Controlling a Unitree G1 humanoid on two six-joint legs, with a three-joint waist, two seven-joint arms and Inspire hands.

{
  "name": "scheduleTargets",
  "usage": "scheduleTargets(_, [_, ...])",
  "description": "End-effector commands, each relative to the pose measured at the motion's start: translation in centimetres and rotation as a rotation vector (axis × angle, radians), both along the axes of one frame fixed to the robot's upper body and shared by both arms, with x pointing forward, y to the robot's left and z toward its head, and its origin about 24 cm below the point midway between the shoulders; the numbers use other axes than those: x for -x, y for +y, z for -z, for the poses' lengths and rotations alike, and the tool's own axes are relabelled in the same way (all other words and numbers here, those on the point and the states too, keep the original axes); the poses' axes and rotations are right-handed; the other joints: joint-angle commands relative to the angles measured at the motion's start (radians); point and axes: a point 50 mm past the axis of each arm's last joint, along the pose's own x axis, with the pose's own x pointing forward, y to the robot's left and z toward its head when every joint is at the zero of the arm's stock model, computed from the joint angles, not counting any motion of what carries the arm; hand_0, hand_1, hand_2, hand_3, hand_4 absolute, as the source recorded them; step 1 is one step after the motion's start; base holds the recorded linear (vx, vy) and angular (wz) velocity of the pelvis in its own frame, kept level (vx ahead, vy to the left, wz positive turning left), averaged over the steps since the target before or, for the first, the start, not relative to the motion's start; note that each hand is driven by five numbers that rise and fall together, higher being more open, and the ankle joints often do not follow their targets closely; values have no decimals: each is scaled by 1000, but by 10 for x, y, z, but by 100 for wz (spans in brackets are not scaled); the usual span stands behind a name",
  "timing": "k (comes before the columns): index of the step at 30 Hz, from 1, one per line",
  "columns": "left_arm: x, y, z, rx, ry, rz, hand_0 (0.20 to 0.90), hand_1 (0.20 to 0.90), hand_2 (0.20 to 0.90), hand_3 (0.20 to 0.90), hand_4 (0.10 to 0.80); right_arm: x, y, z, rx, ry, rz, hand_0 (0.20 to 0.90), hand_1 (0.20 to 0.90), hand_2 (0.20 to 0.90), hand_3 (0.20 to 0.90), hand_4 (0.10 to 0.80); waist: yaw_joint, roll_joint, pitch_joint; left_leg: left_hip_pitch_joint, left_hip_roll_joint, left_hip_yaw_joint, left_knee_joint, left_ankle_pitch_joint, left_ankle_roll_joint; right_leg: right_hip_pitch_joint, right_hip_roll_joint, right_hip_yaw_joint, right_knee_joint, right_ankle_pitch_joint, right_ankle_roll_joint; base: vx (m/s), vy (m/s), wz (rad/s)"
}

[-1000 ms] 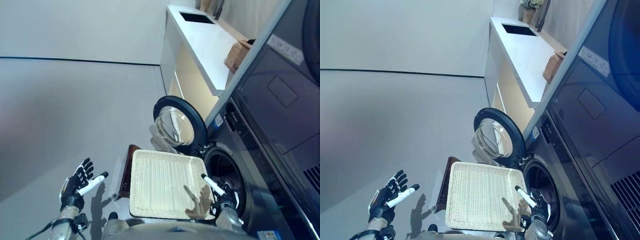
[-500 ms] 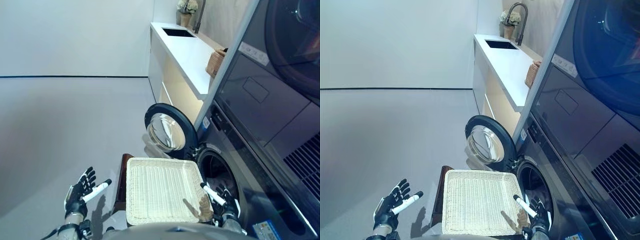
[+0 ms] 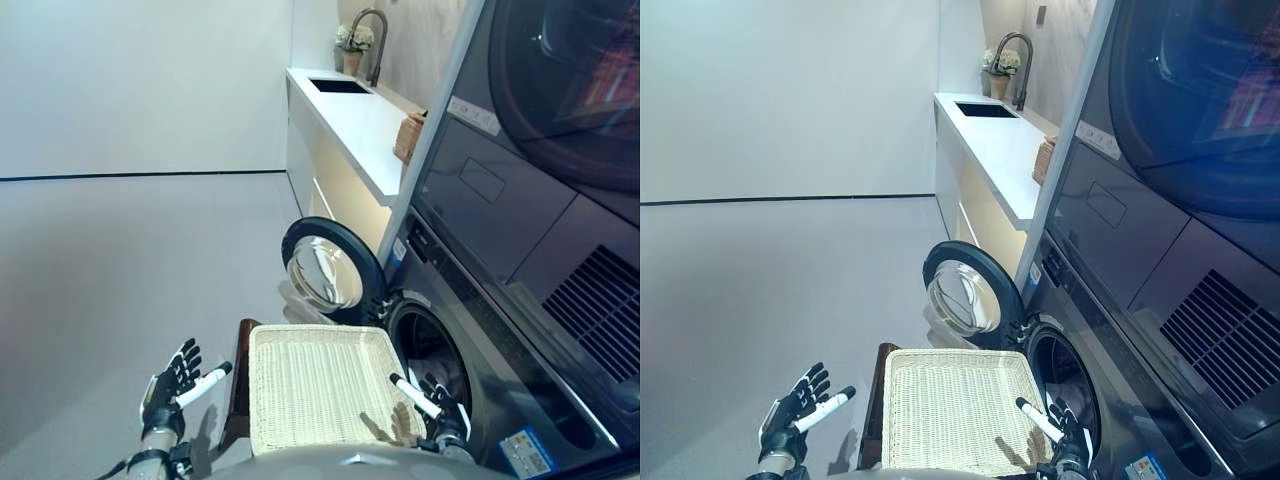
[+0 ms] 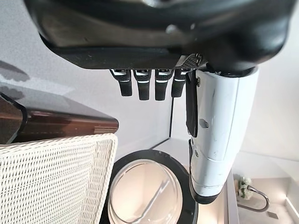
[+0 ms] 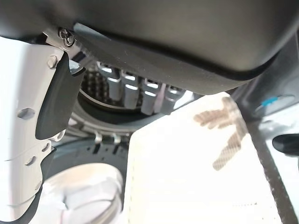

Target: Pick up the clothes and place them into the washing machine

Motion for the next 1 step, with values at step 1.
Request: scheduleTargets(1, [-37,4,-26,-42,-205,23,900,900,900,900,800,-53,-8,-27,66,-224,-22,900,900,900,900,800,-7,1,5,-22,8,-24,8,-25,7,8,-34,-32,-8,41,39,0,0,0])
